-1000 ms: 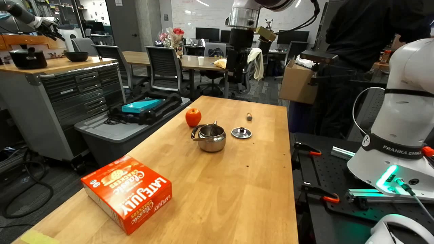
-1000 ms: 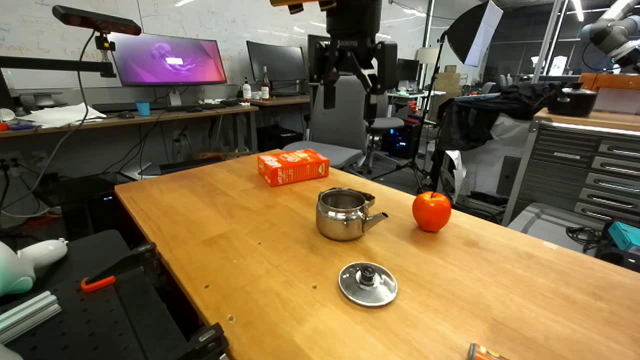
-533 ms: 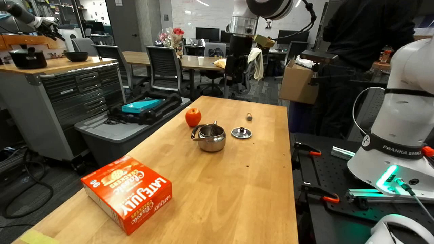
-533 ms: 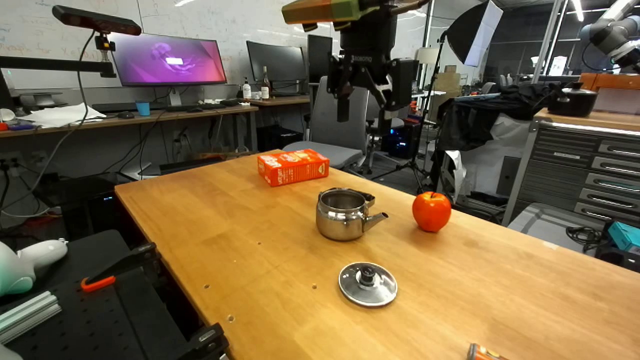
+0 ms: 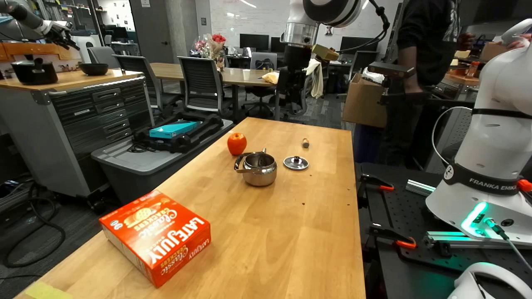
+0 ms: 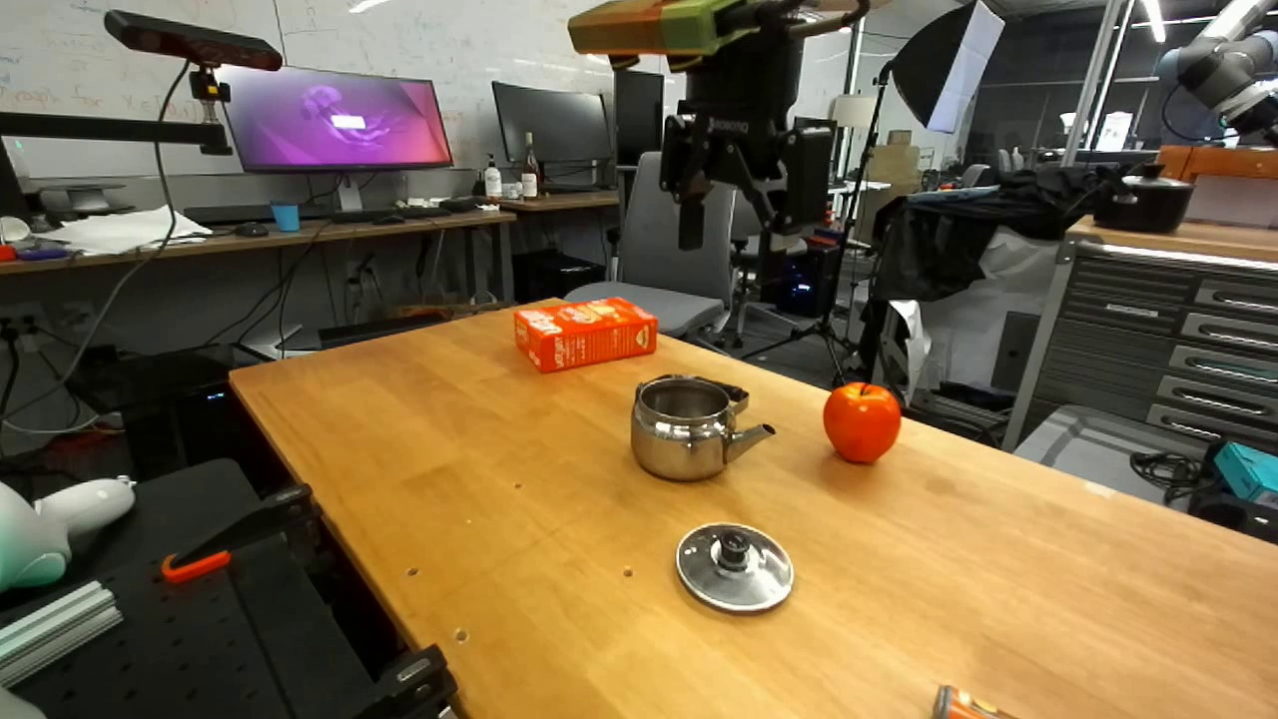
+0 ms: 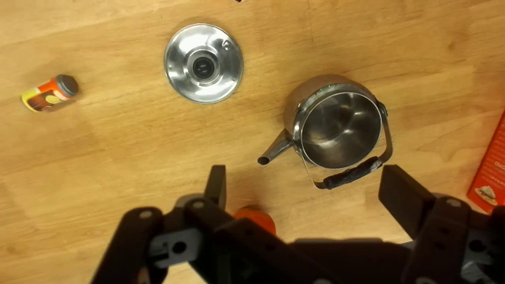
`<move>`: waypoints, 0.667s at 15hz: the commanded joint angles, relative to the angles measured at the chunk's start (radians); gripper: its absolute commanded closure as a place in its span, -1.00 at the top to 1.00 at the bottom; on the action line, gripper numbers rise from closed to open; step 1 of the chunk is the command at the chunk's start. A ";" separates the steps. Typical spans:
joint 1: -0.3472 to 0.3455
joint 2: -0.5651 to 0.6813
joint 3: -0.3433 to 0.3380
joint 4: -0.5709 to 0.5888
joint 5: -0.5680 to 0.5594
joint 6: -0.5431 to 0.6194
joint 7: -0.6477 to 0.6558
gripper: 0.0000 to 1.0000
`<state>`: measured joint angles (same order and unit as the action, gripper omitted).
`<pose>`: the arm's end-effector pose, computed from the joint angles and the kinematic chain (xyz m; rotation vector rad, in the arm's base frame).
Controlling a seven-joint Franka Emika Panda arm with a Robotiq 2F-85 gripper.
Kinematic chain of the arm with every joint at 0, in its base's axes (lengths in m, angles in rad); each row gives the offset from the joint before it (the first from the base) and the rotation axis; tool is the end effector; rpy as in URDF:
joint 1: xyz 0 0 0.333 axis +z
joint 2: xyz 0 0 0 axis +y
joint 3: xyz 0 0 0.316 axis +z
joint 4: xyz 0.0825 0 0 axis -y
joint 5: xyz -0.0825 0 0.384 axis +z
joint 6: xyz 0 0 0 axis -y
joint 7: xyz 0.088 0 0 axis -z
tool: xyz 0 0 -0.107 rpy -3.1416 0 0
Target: Pick up the lid and put it on the kettle
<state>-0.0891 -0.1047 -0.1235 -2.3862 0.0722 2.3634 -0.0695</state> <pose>0.4795 -0.1027 0.3681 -3.0707 0.2962 -0.1376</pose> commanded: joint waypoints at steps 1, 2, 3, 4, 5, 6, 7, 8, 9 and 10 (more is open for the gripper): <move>-0.004 0.000 0.004 0.001 0.000 -0.003 0.000 1.00; -0.004 0.000 0.004 0.000 0.000 -0.003 0.000 1.00; -0.004 0.000 0.004 0.000 0.000 -0.003 0.000 1.00; -0.004 0.000 0.004 0.000 0.000 -0.003 0.000 1.00; -0.004 0.000 0.004 0.000 0.000 -0.003 0.000 1.00; -0.004 0.000 0.004 0.000 0.000 -0.003 0.000 1.00; -0.004 0.000 0.004 0.000 0.000 -0.003 0.000 1.00; -0.005 0.001 0.002 0.002 0.005 -0.008 0.000 1.00; -0.007 0.004 -0.001 0.005 0.008 -0.019 -0.004 1.00; -0.011 0.008 -0.004 0.005 0.004 -0.024 -0.004 1.00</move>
<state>-0.0892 -0.1031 -0.1234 -2.3908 0.0721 2.3607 -0.0693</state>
